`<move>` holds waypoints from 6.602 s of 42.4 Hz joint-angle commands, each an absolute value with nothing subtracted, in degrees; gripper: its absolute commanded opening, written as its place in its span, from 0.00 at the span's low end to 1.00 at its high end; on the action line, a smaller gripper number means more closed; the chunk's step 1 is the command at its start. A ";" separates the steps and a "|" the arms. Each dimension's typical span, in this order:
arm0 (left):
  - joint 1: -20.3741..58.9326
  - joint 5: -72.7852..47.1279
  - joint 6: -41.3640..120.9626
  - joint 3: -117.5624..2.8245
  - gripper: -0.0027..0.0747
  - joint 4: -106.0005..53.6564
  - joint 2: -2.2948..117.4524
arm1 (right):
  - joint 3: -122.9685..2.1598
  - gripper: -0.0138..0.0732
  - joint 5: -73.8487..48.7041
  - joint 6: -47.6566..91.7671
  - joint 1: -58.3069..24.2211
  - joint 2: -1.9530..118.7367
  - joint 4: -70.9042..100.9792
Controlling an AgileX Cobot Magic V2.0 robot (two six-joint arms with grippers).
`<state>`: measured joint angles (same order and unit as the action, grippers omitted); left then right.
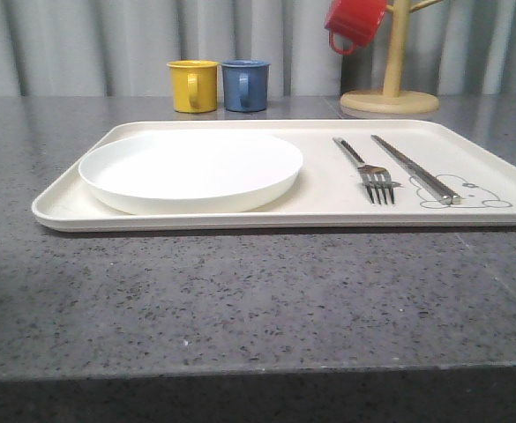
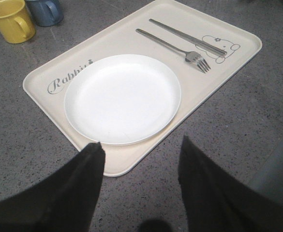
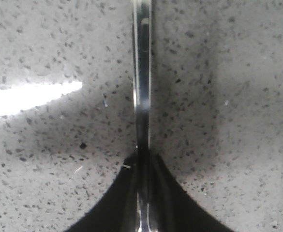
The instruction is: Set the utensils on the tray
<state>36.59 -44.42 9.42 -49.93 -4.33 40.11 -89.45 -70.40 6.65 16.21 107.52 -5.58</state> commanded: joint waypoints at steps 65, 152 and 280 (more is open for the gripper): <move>36.99 -40.10 8.73 -51.37 0.49 -4.67 39.91 | -90.51 0.58 -68.81 5.24 -11.64 89.39 11.06; 29.33 -35.59 9.18 -45.23 0.01 1.06 31.43 | -47.39 0.09 -50.70 1.16 -25.15 21.42 0.67; 2.86 2.72 9.18 0.90 0.01 -5.84 -1.36 | 1.51 0.09 1.12 1.11 -1.97 -1.46 3.09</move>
<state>3.00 -2.32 9.42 0.19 -5.33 -0.26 1.59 -4.10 0.69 -1.95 -0.63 3.00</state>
